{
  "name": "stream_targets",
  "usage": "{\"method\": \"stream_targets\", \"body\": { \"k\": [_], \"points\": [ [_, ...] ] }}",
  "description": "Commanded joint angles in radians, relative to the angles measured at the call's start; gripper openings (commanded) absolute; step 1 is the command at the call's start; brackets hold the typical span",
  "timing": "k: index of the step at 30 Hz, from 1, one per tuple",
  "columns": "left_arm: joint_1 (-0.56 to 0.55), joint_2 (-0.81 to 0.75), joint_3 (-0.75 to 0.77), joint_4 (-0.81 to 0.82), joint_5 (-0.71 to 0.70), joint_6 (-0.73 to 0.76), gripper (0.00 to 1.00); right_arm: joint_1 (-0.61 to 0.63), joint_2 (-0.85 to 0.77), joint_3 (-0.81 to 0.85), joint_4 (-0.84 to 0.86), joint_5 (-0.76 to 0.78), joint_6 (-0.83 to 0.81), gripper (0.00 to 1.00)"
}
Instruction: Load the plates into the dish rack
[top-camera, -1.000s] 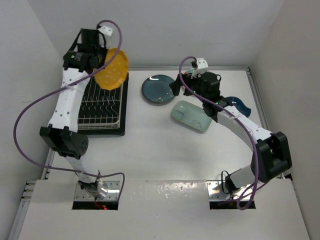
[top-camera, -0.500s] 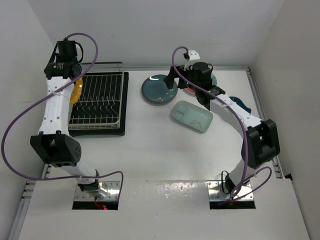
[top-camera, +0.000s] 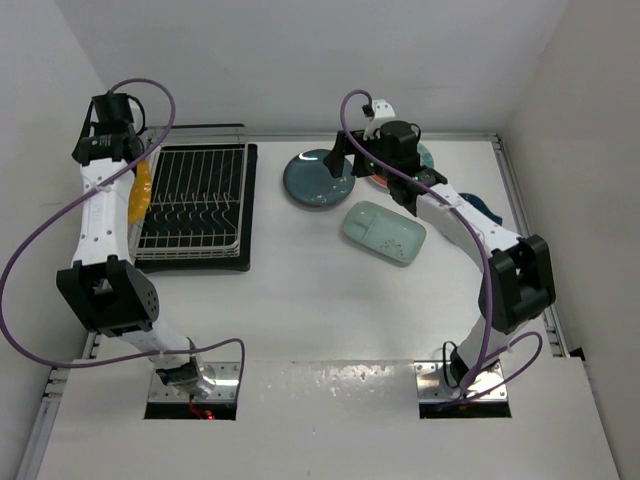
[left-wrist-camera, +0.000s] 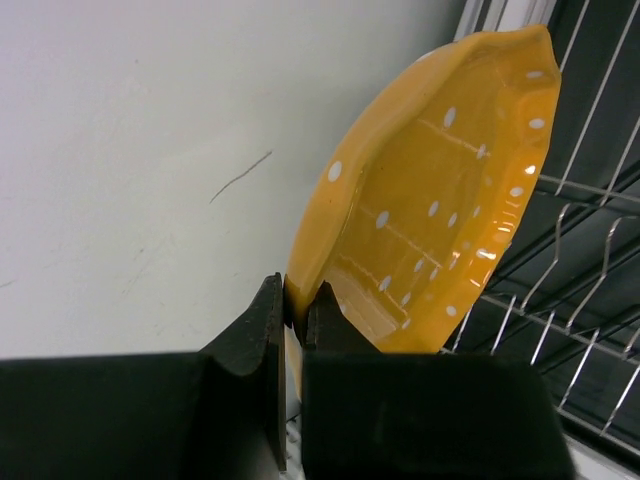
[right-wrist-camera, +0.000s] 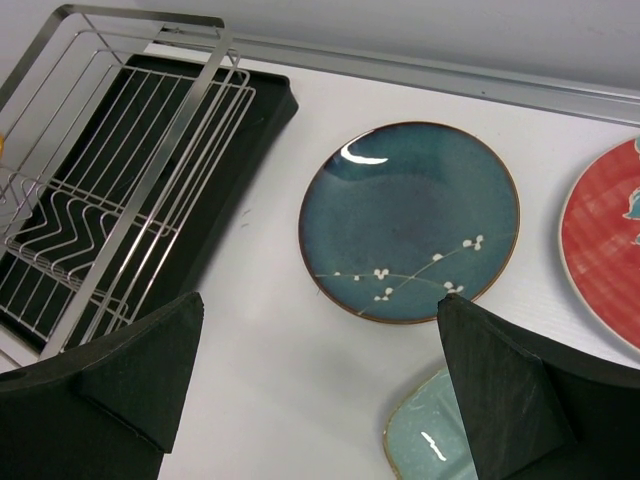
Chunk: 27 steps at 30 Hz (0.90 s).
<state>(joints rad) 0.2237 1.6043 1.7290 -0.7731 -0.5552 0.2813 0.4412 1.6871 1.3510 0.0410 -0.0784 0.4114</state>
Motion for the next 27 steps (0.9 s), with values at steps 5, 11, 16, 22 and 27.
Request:
{"method": "stream_targets", "body": {
  "k": [5,11,16,22,27],
  "points": [
    [0.031,-0.072,-0.072,0.173,0.011,-0.016,0.0,0.002,-0.01,0.034,0.011,-0.001,0.004,0.99],
    [0.031,-0.084,-0.097,0.204,0.023,-0.016,0.0,0.005,-0.023,0.02,0.017,0.005,0.007,0.99],
    [0.017,-0.095,-0.15,0.184,0.035,-0.027,0.0,0.007,-0.024,0.016,0.025,0.005,0.01,0.99],
    [0.042,-0.118,-0.267,0.204,0.095,-0.079,0.0,0.001,-0.046,-0.007,0.031,0.008,0.007,0.99],
    [0.051,-0.109,-0.302,0.204,0.161,-0.1,0.0,-0.002,-0.041,-0.012,-0.009,0.008,0.007,0.99]
  ]
}}
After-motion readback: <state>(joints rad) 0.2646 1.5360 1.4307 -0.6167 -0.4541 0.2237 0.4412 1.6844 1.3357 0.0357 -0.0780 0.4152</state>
